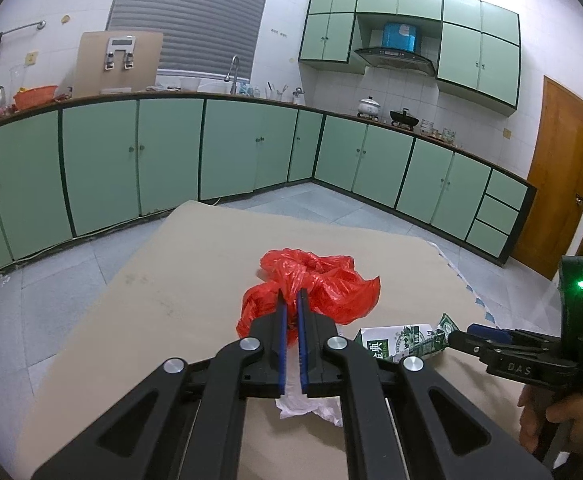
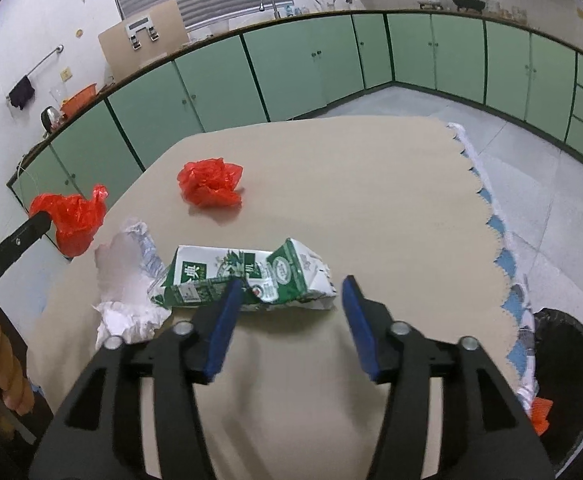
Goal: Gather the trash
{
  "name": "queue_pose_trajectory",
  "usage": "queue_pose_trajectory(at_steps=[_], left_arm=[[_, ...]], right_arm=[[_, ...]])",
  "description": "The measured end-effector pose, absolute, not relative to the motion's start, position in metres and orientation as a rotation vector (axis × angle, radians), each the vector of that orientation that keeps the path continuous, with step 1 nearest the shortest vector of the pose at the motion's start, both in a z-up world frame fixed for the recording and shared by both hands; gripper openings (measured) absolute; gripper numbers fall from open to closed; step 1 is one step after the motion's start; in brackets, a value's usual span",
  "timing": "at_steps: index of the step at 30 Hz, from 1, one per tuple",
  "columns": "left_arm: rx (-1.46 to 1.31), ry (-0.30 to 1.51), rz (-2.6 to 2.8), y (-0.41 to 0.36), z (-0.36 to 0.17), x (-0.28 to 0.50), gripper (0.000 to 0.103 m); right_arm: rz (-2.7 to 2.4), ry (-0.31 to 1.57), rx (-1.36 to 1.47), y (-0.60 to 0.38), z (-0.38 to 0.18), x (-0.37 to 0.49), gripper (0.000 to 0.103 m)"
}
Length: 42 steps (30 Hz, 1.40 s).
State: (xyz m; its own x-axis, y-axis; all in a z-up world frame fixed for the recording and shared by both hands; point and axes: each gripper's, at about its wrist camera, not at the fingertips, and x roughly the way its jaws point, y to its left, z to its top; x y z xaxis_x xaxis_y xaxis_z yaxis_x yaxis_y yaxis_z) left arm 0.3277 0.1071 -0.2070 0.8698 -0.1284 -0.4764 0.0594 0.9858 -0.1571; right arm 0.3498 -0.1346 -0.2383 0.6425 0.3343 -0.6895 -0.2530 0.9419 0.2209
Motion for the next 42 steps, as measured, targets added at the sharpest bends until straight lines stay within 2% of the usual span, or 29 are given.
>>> queue_pose_trajectory(at_steps=[9, 12, 16, 25, 26, 28, 32, 34, 42], left_arm=[[-0.143, 0.514, -0.103, 0.108, -0.208, 0.327, 0.005], [-0.143, 0.520, -0.109, 0.106, -0.209, 0.327, 0.005], [-0.141, 0.532, -0.116, 0.103, -0.212, 0.324, 0.005], [-0.147, 0.543, -0.104, 0.106, -0.214, 0.320, 0.005], [-0.147, 0.540, -0.105, 0.106, -0.214, 0.319, 0.005], [-0.145, 0.534, -0.107, 0.105, -0.213, 0.319, 0.005], [-0.149, 0.535, -0.109, 0.104, -0.215, 0.321, 0.005], [-0.145, 0.535, -0.111, 0.102, -0.215, 0.320, 0.005], [-0.142, 0.532, -0.097, 0.113, -0.216, 0.314, 0.005]], right_arm=[[0.340, 0.816, 0.088, -0.118, -0.245, 0.364, 0.058], [0.348, 0.826, 0.074, -0.119, -0.245, 0.357, 0.054], [0.368, 0.865, 0.069, -0.124, -0.249, 0.346, 0.041], [0.420, 0.863, 0.033, -0.125, -0.243, 0.327, 0.042], [0.420, 0.854, 0.040, -0.127, -0.240, 0.328, 0.044], [0.406, 0.838, 0.052, -0.130, -0.237, 0.333, 0.056], [0.403, 0.881, 0.086, -0.131, -0.244, 0.352, 0.056], [0.414, 0.930, 0.115, -0.133, -0.253, 0.356, 0.049], [0.623, 0.929, 0.032, -0.125, -0.246, 0.306, 0.049]])
